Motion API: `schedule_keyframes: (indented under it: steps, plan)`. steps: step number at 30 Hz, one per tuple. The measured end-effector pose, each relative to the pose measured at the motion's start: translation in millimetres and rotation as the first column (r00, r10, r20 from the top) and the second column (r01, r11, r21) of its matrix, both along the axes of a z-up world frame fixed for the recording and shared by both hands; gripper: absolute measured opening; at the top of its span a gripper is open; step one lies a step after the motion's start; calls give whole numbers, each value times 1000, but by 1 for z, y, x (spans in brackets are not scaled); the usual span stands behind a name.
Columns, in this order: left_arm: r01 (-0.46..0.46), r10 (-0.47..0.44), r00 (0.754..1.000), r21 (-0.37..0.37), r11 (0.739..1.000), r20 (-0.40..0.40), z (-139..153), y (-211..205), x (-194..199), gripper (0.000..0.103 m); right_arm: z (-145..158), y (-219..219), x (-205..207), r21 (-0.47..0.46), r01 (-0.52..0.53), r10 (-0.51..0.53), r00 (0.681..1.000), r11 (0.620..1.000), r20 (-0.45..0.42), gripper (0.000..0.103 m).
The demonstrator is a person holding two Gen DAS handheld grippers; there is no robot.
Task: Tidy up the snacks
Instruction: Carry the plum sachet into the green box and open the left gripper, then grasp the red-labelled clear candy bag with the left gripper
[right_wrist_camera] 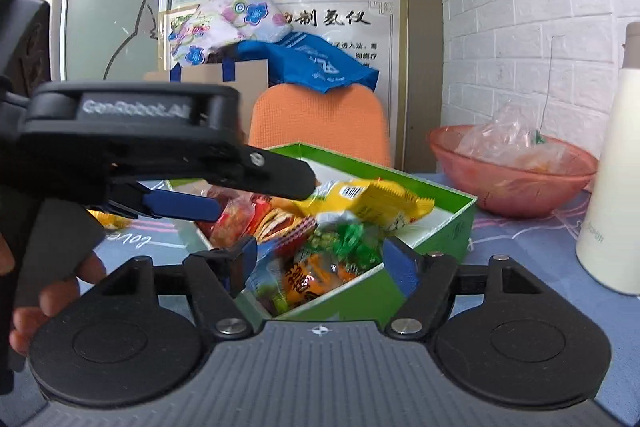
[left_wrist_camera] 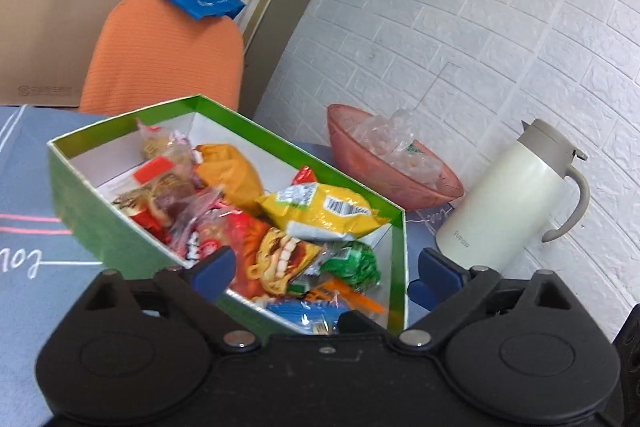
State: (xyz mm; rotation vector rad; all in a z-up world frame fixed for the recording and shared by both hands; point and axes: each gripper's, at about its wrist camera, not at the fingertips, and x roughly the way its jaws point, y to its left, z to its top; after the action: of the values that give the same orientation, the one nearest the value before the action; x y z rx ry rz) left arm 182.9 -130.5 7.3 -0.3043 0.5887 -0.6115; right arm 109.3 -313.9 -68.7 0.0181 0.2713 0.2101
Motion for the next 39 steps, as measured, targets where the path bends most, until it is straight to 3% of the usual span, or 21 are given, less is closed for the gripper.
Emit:
schedule_keyframes:
  steps: [7,12,15,21,25,28,29,30,35,39]
  plan:
    - [-73,73,995,0,997,68,18,48,-30,103,13,20,-17,4,-59,59,996,998,63,103]
    - [-228,223,971,51,972,82,14,113,-43,103,18,46,-15,13,-149,148,988,989,40,103]
    - [-361,360,932,48,931,42,5,164,-43,103,15,62,-12,44,-193,194,981,980,-11,103]
    - [-587,586,809,-40,808,-44,-4,258,-30,103,11,95,-21,14,-253,254,967,967,-19,103]
    - [-615,605,783,-40,787,-145,-21,283,-13,103,11,108,-28,5,-299,299,954,954,-3,103]
    - [-583,572,801,-14,812,-179,-33,283,-7,103,10,116,-30,-13,-320,320,947,947,-11,103]
    - [-563,550,814,-21,826,-187,-36,282,-5,90,9,118,-30,-10,-329,329,944,944,-21,103]
    - [-537,520,830,-37,843,-201,-40,281,-5,68,8,119,-30,0,-338,338,941,941,-34,103]
    - [-402,393,901,-11,916,-185,-43,258,-27,64,5,114,-25,149,-410,428,896,900,-119,103]
    - [-279,269,942,-25,960,-203,-46,222,-57,66,0,120,-31,124,-438,453,879,890,-148,103]
